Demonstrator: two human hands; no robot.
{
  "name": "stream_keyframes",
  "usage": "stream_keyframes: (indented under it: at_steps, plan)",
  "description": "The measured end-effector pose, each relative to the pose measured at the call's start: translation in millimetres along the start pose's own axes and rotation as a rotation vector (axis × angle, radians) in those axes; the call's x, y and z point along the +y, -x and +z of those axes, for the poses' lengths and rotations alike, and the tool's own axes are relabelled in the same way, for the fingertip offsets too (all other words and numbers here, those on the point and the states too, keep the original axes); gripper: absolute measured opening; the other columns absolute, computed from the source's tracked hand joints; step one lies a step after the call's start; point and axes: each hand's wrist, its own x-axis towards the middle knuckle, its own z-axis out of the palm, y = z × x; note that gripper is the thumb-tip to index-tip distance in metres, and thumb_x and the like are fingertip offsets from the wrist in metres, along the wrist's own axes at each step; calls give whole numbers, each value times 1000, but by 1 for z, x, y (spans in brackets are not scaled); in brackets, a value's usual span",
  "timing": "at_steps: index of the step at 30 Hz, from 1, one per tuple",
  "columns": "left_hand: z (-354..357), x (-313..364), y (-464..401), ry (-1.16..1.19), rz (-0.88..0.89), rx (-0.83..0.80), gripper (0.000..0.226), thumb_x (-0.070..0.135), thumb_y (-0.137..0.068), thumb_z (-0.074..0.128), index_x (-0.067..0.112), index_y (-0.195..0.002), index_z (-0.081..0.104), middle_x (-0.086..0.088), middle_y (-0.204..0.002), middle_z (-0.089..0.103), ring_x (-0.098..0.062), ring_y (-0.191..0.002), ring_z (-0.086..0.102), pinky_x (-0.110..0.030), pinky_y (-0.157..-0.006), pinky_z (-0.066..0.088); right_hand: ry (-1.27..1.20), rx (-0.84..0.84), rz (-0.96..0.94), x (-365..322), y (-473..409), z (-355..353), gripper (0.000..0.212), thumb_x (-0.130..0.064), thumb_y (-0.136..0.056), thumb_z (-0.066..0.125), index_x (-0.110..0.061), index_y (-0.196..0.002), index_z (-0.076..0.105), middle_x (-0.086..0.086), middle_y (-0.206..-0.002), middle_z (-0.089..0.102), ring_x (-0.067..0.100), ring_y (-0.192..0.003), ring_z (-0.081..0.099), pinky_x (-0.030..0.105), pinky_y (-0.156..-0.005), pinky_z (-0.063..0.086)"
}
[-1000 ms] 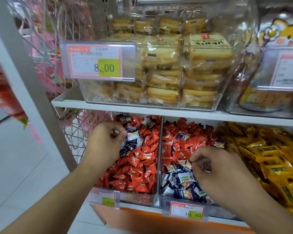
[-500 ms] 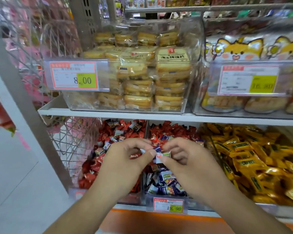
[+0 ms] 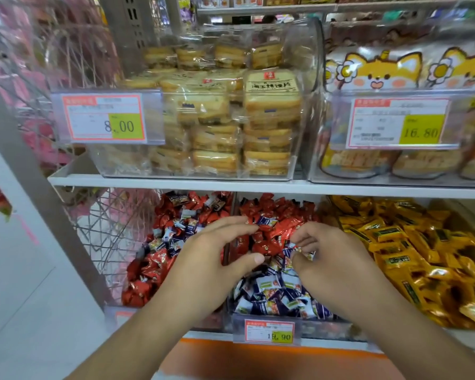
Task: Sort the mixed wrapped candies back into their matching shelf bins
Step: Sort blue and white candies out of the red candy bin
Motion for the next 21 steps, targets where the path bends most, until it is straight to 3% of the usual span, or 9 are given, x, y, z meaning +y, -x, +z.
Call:
stream_keyframes:
  at_steps: [3,6,11,15,17,21]
  plan:
    - [-9,-11,0,-19,2,47,34,51,-93,68,46,-126,65,37,-138,49,17,-130,41,-8,-108,27,14,-6,-12,1,0,4,13,-25,-97,64,-35,-105,61,-18,-100,61,4,-84,64,26,-76,56]
    - [-21,-31,-7,-92,-56,151,25,39,-97,67,37,-122,68,29,-126,58,6,-116,54,-20,-103,43,25,-43,-25,2,-1,8,15,-25,-98,63,-37,-107,60,-19,-109,59,0,-93,61,19,-80,50]
    - [-39,-82,-21,-259,-219,212,32,26,-95,70,26,-127,66,9,-117,56,-16,-114,61,-25,-94,44,71,-54,-49,0,-3,13,17,-27,-98,64,-40,-107,57,-20,-106,60,-2,-101,58,21,-91,50]
    - [-38,-102,-36,-320,-301,138,53,38,-95,70,28,-145,56,-3,-138,54,-24,-125,55,-31,-103,43,71,-50,-51,-1,-7,17,17,-27,-96,66,-38,-106,60,-21,-102,62,-4,-98,59,19,-88,50]
    - [-33,-108,-47,-305,-288,123,59,44,-93,71,30,-147,54,-3,-144,54,-25,-130,53,-33,-107,43,74,-56,-48,-1,-8,20,16,-27,-95,67,-39,-104,61,-20,-102,64,-3,-98,60,24,-90,53]
    - [-27,-119,-65,-340,-243,115,56,39,-92,74,32,-145,57,-3,-145,57,-25,-130,55,-35,-106,47,77,-56,-52,-1,-11,26,18,-26,-94,69,-41,-98,61,-21,-98,64,-6,-96,60,20,-85,52]
